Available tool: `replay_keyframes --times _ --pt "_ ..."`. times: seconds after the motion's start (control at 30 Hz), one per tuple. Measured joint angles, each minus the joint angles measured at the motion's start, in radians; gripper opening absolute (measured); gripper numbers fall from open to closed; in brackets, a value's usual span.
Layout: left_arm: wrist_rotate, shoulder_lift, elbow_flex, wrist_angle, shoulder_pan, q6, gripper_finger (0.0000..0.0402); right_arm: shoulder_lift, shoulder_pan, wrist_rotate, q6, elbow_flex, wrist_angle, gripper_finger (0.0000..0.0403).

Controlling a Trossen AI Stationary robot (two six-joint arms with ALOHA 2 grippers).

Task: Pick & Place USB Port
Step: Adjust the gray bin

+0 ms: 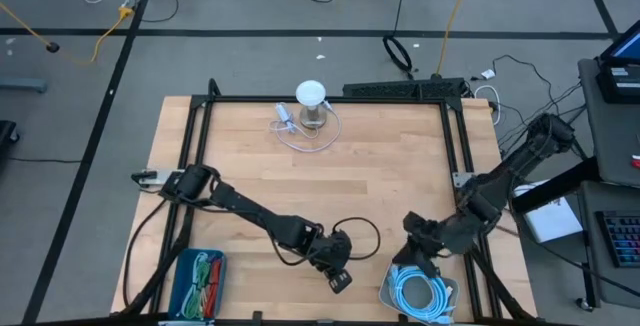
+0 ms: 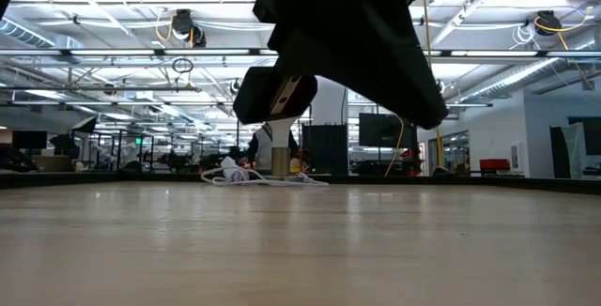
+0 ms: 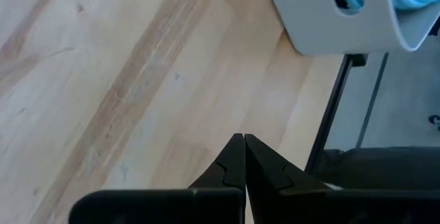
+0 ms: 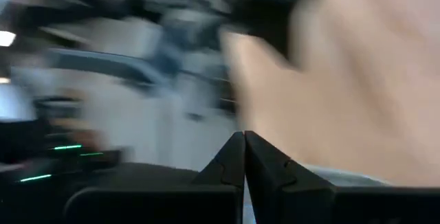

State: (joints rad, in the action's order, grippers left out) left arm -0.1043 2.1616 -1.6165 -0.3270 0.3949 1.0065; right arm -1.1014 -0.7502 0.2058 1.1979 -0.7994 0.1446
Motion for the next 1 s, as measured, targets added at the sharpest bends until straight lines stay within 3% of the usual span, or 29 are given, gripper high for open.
replay_keyframes --times 0.17,0.37,0.47,0.77,0.87,1.0 --pt "-0.01 0.0 0.0 -0.023 0.001 -0.023 0.0 0.003 -0.086 0.012 -0.056 -0.011 -0.321 0.0001" --pt "-0.028 0.0 0.0 -0.016 0.006 -0.081 0.0 -0.052 -0.204 0.103 0.055 -0.116 -0.081 0.0" --pt "-0.028 0.0 0.0 0.006 0.013 -0.093 0.0 -0.129 -0.242 0.098 0.135 -0.153 -0.065 0.0" --pt "0.038 0.0 0.0 0.023 0.053 -0.111 0.0 -0.469 -0.266 -0.151 0.192 -0.358 -0.166 0.0" --pt "0.052 -0.001 0.0 0.023 0.063 -0.111 0.0 -0.545 -0.259 -0.15 0.189 -0.438 -0.055 0.0" --pt "0.061 -0.001 0.0 0.023 0.073 -0.111 0.0 -0.597 -0.256 -0.118 0.21 -0.55 0.309 0.0"
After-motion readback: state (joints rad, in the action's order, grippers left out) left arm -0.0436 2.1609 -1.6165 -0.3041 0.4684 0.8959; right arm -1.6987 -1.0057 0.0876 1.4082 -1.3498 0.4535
